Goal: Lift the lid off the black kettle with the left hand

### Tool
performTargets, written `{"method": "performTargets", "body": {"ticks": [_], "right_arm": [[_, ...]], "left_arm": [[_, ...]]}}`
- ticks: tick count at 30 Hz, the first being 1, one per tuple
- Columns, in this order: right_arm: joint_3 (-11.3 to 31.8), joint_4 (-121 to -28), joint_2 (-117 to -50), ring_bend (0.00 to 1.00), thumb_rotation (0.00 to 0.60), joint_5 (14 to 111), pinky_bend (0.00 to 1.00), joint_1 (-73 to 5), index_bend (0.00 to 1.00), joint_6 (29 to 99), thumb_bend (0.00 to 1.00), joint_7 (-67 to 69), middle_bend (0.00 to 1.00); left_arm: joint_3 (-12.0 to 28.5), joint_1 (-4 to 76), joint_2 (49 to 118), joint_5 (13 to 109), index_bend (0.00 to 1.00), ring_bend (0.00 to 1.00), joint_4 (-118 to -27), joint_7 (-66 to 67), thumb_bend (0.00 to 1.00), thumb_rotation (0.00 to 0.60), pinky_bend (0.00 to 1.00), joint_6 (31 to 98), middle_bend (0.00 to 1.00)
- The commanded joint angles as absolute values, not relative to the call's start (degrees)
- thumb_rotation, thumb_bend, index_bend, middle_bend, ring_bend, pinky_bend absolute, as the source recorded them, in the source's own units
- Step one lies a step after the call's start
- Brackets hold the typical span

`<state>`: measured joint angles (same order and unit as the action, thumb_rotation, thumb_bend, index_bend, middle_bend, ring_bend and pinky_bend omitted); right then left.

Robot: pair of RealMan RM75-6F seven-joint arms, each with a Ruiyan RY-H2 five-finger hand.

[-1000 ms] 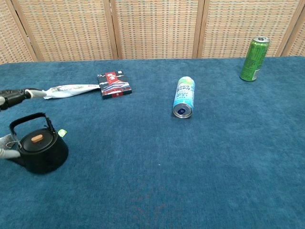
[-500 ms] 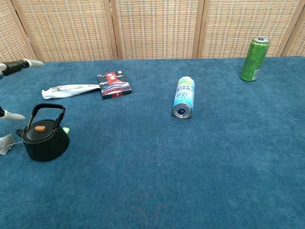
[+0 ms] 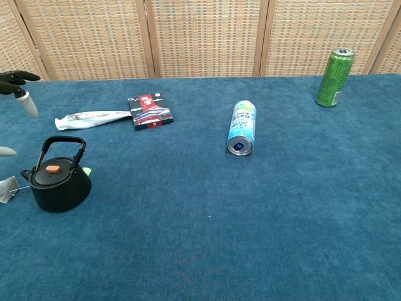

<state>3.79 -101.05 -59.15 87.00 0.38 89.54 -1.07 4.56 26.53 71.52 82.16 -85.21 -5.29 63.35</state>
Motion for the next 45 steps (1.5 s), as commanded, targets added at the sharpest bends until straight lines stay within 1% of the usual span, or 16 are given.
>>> {"method": "performTargets", "body": {"ticks": [1,3,5,9,14,24,29,41,45], "right_arm": [[3.8,-101.0,-59.1,0.0,0.6,86.9,0.0,0.4,0.0,89.5,0.0,-0.9,0.0],[3.8,-100.9,-59.0,0.0,0.6,86.8,0.0,0.3,0.0,89.4,0.0,-0.5,0.0],[3.8,-100.9,-58.9,0.0,0.6,86.8,0.0,0.3,0.0,89.4,0.0,-0.3,0.0],[3.8,-100.9,-58.7,0.0,0.6,86.8,0.0,0.3,0.0,89.3,0.0,0.1,0.0],[3.8,-100.9,-58.5,0.0,0.6,86.9,0.0,0.4,0.0,89.4,0.0,0.6,0.0],[3.8,-100.8,-58.1,0.0,0.6,86.6,0.0,0.4,0.0,89.1,0.0,1.7,0.0],[4.0,-100.7,-58.0,0.0,0.6,86.1,0.0,0.3,0.0,88.8,0.0,2.2,0.0],[4.1,-100.5,-58.0,0.0,0.6,85.6,0.0,0.2,0.0,88.6,0.0,2.3,0.0],[4.1,-100.5,-58.0,0.0,0.6,85.7,0.0,0.1,0.0,88.5,0.0,2.2,0.0]], "left_arm": [[5.8,27.4,71.5,76.6,0.43,0.0,-89.2,0.6,0.24,0.6,0.0,60.3,0.0],[6.2,27.7,72.0,73.9,0.44,0.0,-91.0,4.5,0.28,0.6,0.0,59.8,0.0],[6.4,27.8,72.3,72.2,0.44,0.0,-92.1,7.0,0.29,0.6,0.0,59.8,0.0],[6.5,28.0,73.5,68.6,0.48,0.0,-93.7,11.4,0.29,0.6,0.0,59.8,0.0],[6.5,28.4,74.8,65.4,0.48,0.0,-94.5,14.3,0.31,0.6,0.0,59.5,0.0],[6.4,30.1,77.9,61.2,0.48,0.0,-93.9,19.9,0.31,0.6,0.0,59.1,0.0],[6.2,30.6,79.1,59.4,0.49,0.0,-92.7,20.9,0.34,0.6,0.0,58.3,0.0],[5.8,31.2,80.0,57.9,0.49,0.0,-91.8,21.6,0.35,0.6,0.0,58.0,0.0],[5.7,31.3,80.1,57.5,0.51,0.0,-91.8,21.6,0.35,0.6,0.0,57.9,0.0]]}}
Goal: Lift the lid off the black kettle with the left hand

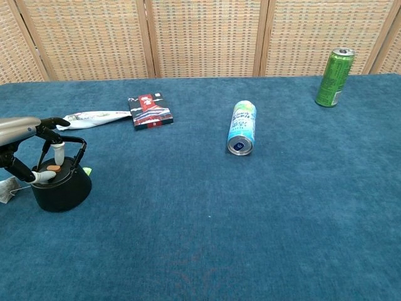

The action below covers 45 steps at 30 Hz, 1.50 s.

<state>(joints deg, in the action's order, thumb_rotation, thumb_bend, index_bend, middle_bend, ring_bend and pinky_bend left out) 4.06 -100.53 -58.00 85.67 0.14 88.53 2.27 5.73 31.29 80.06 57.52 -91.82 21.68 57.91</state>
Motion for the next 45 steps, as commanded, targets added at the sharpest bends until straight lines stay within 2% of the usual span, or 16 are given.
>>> {"method": "performTargets", "body": {"ticks": [1,4,15,23,32,37,45], "right_arm": [[4.1,-100.5,-58.0,0.0,0.6,85.7,0.0,0.1,0.0,88.5,0.0,2.2,0.0],[4.1,-100.5,-58.0,0.0,0.6,85.6,0.0,0.1,0.0,88.6,0.0,2.3,0.0],[4.1,-100.5,-58.0,0.0,0.6,85.5,0.0,0.1,0.0,88.6,0.0,2.3,0.0],[4.1,-100.6,-58.0,0.0,0.6,85.7,0.0,0.2,0.0,88.7,0.0,2.3,0.0],[3.8,-100.9,-58.2,0.0,0.6,86.3,0.0,0.2,0.0,88.8,0.0,1.7,0.0],[3.6,-101.0,-58.2,0.0,0.6,86.5,0.0,0.2,0.0,88.8,0.0,1.5,0.0],[3.7,-101.0,-57.9,0.0,0.6,86.4,0.0,0.3,0.0,88.9,0.0,2.2,0.0]], "left_arm": [[5.7,31.3,80.1,57.5,0.53,0.0,-91.8,21.6,0.36,0.6,0.0,57.9,0.0],[5.6,31.4,80.1,57.3,0.57,0.0,-91.8,21.6,0.39,0.6,0.0,58.0,0.0],[5.9,31.5,79.2,57.9,0.58,0.0,-93.2,20.9,0.39,0.6,0.0,58.8,0.0],[6.0,30.3,75.0,61.3,0.58,0.0,-98.5,18.9,0.39,0.6,0.0,61.2,0.0],[1.7,25.3,70.5,66.7,0.58,0.0,-100.7,14.0,0.39,0.6,0.0,64.4,0.0],[-0.8,22.5,71.4,69.2,0.58,0.0,-98.0,10.3,0.4,0.6,0.0,65.4,0.0],[-1.8,19.9,74.2,69.6,0.58,0.0,-93.8,7.7,0.4,0.6,0.0,66.0,0.0]]}}
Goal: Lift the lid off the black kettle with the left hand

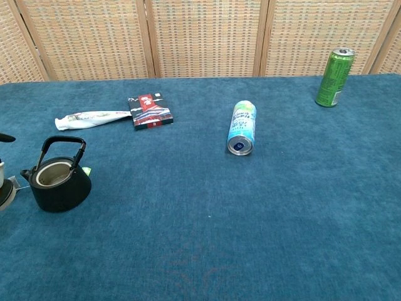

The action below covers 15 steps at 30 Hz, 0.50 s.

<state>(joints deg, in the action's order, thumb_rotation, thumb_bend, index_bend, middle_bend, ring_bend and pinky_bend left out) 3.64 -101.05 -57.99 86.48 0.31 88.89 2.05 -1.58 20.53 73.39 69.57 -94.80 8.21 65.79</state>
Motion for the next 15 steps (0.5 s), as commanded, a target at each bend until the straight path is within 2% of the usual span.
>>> {"method": "performTargets", "body": {"ticks": [1,9,10,11,15], "right_arm": [[3.7,-101.0,-57.9,0.0,0.6,86.4,0.0,0.3,0.0,88.8,0.0,2.3,0.0],[3.8,-100.9,-57.7,0.0,0.6,86.0,0.0,0.2,0.0,88.6,0.0,2.9,0.0],[3.8,-100.9,-57.7,0.0,0.6,86.0,0.0,0.2,0.0,88.6,0.0,2.9,0.0],[3.8,-100.9,-57.7,0.0,0.6,85.9,0.0,0.2,0.0,88.5,0.0,2.9,0.0],[3.8,-100.9,-57.7,0.0,0.6,86.0,0.0,0.2,0.0,88.4,0.0,2.8,0.0]], "left_arm": [[-1.8,19.7,74.6,69.6,0.58,0.0,-93.2,7.6,0.4,0.6,0.0,66.1,0.0],[-1.8,19.0,78.0,69.5,0.58,0.0,-88.8,6.1,0.4,0.6,0.0,64.2,0.0],[-1.8,19.0,78.1,69.5,0.56,0.0,-88.7,6.0,0.4,0.6,0.0,64.0,0.0],[-1.7,18.9,78.2,69.6,0.52,0.0,-88.5,5.8,0.4,0.6,0.0,63.9,0.0],[-1.5,18.4,78.0,70.8,0.22,0.0,-88.6,4.5,0.39,0.6,0.0,64.5,0.0]]}}
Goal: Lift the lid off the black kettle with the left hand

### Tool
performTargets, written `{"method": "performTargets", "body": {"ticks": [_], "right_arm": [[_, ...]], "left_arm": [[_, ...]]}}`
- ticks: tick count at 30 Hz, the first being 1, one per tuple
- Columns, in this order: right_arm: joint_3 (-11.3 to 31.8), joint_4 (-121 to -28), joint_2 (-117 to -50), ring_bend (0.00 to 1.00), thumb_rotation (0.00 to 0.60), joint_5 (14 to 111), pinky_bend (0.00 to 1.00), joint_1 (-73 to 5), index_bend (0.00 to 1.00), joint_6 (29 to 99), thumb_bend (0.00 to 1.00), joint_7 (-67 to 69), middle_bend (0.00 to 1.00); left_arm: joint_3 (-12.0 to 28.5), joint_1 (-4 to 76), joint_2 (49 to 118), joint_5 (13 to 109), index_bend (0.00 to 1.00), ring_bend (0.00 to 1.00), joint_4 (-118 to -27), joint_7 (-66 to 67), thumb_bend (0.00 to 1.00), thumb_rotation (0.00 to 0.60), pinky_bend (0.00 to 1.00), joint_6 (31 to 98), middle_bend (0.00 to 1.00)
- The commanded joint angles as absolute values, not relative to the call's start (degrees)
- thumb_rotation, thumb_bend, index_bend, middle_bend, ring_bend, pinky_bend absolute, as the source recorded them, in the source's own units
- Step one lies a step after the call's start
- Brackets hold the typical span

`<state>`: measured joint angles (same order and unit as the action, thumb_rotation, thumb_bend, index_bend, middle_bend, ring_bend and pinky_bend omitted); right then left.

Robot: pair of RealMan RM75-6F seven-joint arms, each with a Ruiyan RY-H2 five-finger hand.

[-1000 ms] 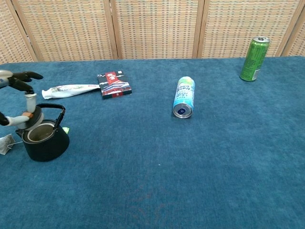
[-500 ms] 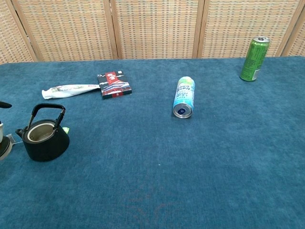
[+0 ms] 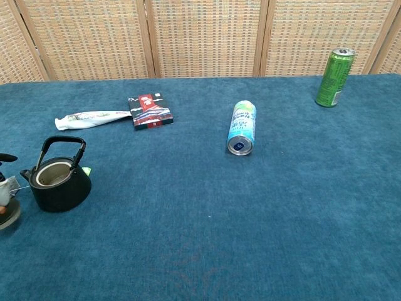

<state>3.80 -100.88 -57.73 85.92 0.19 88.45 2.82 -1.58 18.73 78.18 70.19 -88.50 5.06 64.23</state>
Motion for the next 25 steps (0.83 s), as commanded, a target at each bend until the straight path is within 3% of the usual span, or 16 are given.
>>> {"method": "performTargets", "body": {"ticks": [1,5,8,15,20,25], "right_arm": [[3.8,-100.9,-57.7,0.0,0.6,86.0,0.0,0.2,0.0,88.5,0.0,2.8,0.0],[3.8,-101.0,-57.7,0.0,0.6,86.1,0.0,0.3,0.0,88.6,0.0,2.9,0.0],[3.7,-101.1,-57.7,0.0,0.6,86.3,0.0,0.3,0.0,88.8,0.0,2.7,0.0],[3.7,-101.1,-57.9,0.0,0.6,86.4,0.0,0.4,0.0,89.0,0.0,2.3,0.0],[3.8,-101.1,-58.1,0.0,0.6,86.3,0.0,0.4,0.0,89.1,0.0,1.8,0.0],[3.8,-100.9,-58.5,0.0,0.6,85.9,0.0,0.2,0.0,88.8,0.0,0.8,0.0]], "left_arm": [[-1.5,18.3,77.8,71.0,0.15,0.0,-88.8,4.3,0.39,0.6,0.0,64.6,0.0],[-1.2,17.4,76.4,73.8,0.06,0.0,-90.6,1.3,0.36,0.6,0.0,66.9,0.0],[-0.8,15.6,74.1,80.0,0.02,0.0,-92.9,-2.4,0.36,0.6,0.0,73.6,0.0],[0.7,11.8,65.9,86.4,0.0,0.0,-97.9,0.0,0.15,0.6,0.0,85.3,0.0],[1.0,9.7,62.7,85.1,0.0,0.0,-99.3,1.8,0.11,0.6,0.0,87.7,0.0],[1.0,9.8,60.9,83.3,0.0,0.0,-98.6,-1.8,0.11,0.6,0.0,84.7,0.0]]}}
